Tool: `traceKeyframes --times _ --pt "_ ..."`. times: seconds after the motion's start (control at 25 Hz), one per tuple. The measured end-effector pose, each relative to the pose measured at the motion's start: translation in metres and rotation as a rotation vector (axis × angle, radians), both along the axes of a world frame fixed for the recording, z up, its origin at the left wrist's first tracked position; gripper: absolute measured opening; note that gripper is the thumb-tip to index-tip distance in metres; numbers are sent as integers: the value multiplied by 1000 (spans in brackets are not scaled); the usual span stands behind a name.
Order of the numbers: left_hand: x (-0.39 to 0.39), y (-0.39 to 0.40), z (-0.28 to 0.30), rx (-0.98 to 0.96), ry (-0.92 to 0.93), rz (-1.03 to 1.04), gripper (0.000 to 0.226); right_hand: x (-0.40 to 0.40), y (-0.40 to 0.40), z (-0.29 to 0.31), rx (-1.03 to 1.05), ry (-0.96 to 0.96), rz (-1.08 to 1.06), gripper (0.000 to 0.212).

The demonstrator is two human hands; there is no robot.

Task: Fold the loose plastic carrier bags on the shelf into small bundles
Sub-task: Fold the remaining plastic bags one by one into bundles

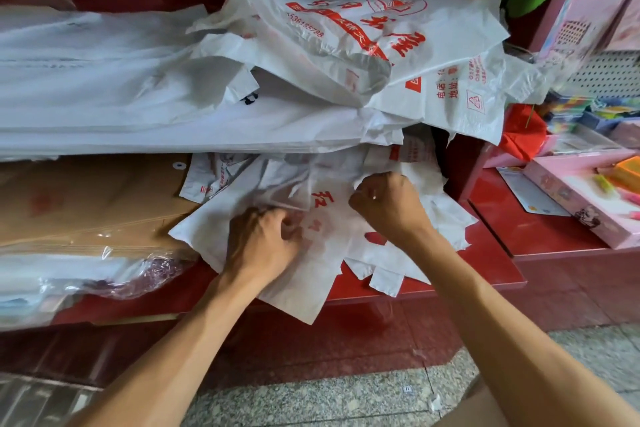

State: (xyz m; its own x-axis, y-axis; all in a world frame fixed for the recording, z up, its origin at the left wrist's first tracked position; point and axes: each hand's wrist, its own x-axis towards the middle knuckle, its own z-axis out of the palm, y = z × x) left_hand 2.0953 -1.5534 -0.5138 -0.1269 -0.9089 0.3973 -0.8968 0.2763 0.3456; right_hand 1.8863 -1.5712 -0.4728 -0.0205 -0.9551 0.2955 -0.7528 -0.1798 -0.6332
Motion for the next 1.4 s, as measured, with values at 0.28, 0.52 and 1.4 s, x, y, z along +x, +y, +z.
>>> traceKeyframes --times 0.28,0.52,1.4 --pt "-6 18 27 -94 -13 -294 122 -32 46 23 347 -76 432 45" --pt "-34 50 35 284 342 -525 47 -32 68 40 402 -296 564 21" --pt "12 13 21 659 1156 327 51 -19 26 -12 445 -728 99 37"
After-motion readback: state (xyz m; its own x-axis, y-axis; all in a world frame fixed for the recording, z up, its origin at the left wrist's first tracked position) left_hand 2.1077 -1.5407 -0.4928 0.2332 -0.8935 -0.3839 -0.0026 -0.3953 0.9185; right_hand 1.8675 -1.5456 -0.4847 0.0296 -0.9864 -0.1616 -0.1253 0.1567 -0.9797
